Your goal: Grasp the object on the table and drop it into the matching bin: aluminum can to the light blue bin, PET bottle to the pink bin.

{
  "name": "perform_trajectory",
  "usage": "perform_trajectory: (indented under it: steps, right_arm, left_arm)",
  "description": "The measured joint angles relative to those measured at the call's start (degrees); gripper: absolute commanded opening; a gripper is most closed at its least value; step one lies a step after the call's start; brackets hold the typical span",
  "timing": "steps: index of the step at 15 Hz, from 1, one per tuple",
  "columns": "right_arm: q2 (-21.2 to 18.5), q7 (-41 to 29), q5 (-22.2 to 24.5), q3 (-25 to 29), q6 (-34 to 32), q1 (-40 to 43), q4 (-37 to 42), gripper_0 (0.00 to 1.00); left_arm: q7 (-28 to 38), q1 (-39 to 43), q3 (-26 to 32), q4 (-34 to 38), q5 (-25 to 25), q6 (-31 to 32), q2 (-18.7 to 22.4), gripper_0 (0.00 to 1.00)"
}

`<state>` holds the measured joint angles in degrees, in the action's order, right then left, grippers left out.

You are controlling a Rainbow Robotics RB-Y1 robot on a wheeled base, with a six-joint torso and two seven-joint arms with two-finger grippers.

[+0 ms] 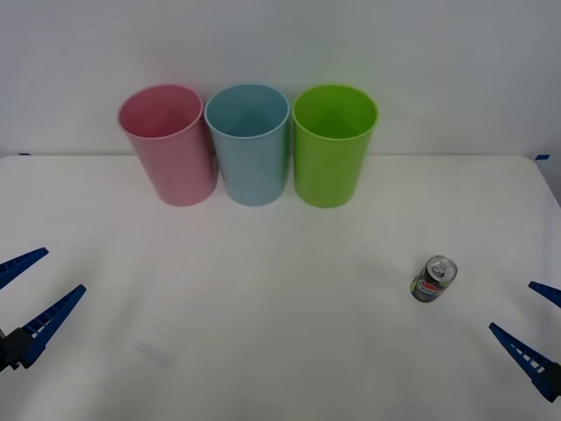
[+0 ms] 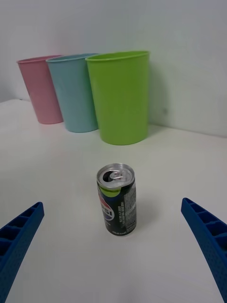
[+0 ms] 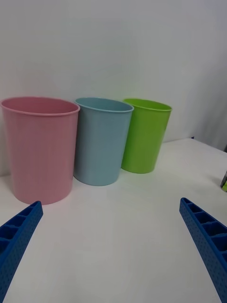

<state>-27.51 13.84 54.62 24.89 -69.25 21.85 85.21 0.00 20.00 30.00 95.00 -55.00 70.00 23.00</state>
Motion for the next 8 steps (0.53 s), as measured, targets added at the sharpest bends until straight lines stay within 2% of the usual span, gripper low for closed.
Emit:
perform_trajectory:
  steps: [3, 8]
  right_arm:
    - [0.0, 3.83, 1.02, -1.31, 0.18, -1.48, -3.84, 1.0]
    - [0.0, 4.39, 2.39, -4.24, 1.52, -4.39, -8.31, 1.0]
  left_arm:
    - [0.0, 0.0, 0.0, 0.0, 0.0, 0.0, 0.0, 1.0]
    - [0.0, 0.0, 0.0, 0.0, 0.0, 0.0, 0.0, 1.0]
